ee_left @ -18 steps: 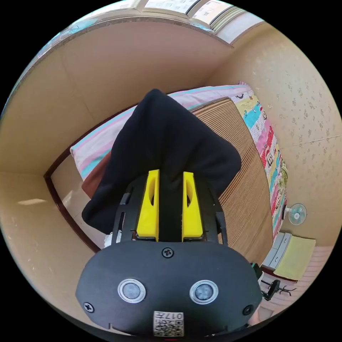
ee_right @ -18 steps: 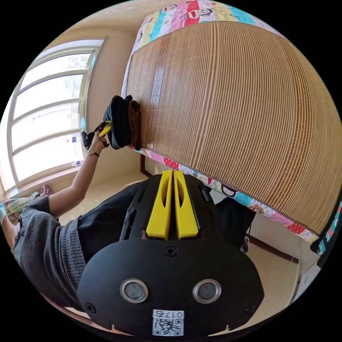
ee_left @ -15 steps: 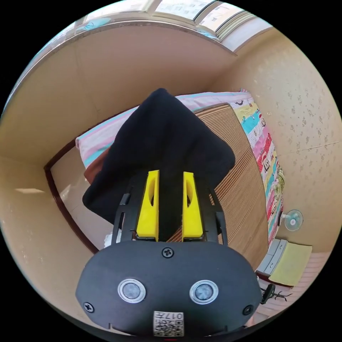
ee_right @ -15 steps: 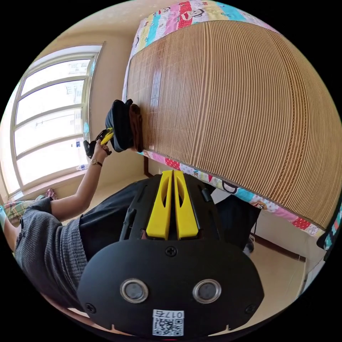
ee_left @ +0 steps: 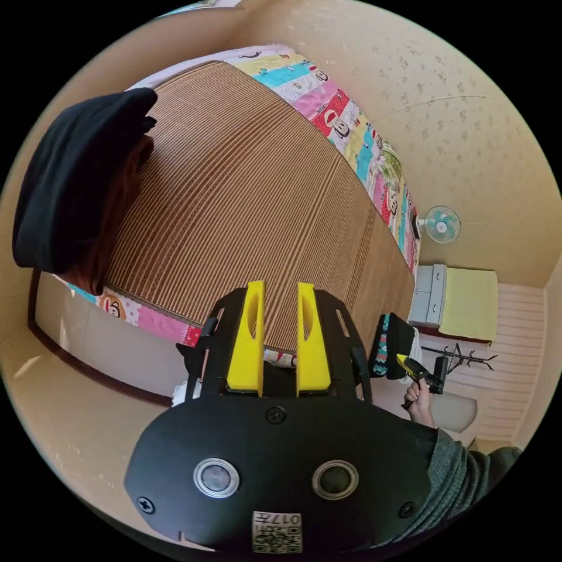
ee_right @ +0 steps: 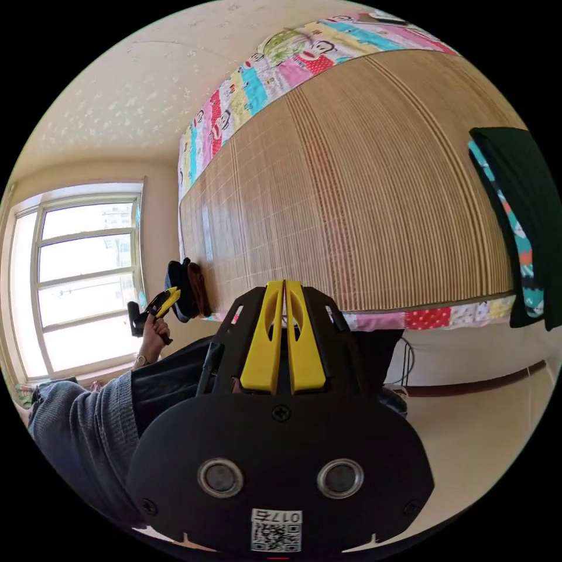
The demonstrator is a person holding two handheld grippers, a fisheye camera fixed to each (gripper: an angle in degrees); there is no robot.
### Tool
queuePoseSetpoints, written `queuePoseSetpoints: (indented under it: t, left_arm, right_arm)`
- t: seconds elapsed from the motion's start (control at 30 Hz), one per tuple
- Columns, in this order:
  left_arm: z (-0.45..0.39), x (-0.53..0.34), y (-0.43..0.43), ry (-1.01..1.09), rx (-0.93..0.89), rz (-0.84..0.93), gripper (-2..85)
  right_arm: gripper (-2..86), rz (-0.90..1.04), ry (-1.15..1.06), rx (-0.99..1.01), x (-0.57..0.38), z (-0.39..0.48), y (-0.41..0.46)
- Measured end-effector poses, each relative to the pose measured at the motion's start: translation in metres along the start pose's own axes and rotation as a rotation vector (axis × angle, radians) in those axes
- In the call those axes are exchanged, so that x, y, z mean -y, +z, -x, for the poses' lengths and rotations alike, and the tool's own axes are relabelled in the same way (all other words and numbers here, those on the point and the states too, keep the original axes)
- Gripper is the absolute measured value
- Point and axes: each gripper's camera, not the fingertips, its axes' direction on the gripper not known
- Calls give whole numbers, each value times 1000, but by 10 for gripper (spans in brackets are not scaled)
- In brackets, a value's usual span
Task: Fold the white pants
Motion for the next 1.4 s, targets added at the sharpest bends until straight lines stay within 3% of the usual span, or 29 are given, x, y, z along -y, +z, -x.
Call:
queuePoseSetpoints:
  t: [0.1, 0.3, 0.47, 0.6, 0.73, 0.9, 1.0, 1.07, 1.13, 1.33, 1.4]
  left_arm:
    - [-54, -2, 29, 115, 34, 23, 86]
    - [-151, -23, 98, 251, 6, 40, 85]
    - [-214, -42, 165, 291, -60, 75, 84]
    - [-247, -62, 198, 303, -118, 93, 84]
    - [-260, -70, 210, 333, -60, 96, 84]
    - [-250, -62, 215, 311, -13, 53, 84]
    - [-235, -54, 223, 257, -32, 25, 83]
    - [-227, -51, 227, 244, -55, 4, 83]
    - [-221, -49, 233, 240, -57, -14, 83]
    - [-208, -31, 270, 252, -75, 25, 82]
    - [-210, -26, 277, 267, -98, 5, 83]
  right_arm:
    - [8, -119, 85, -70, -17, -33, -55]
    - [29, -433, 372, -15, -82, -132, -186]
    - [119, -727, 635, 66, -161, -214, -297]
    - [153, -812, 767, 55, -186, -248, -347]
    - [167, -838, 840, 93, -182, -270, -370]
    - [115, -817, 911, 210, -162, -264, -358]
    - [71, -1020, 743, 250, -168, -215, -388]
    - [62, -1168, 502, 371, -164, -177, -428]
    - [57, -1198, 305, 459, -144, -150, -461]
    - [53, -1023, -285, 240, -53, 37, -547]
    - [54, -982, -459, 270, -42, 94, -546]
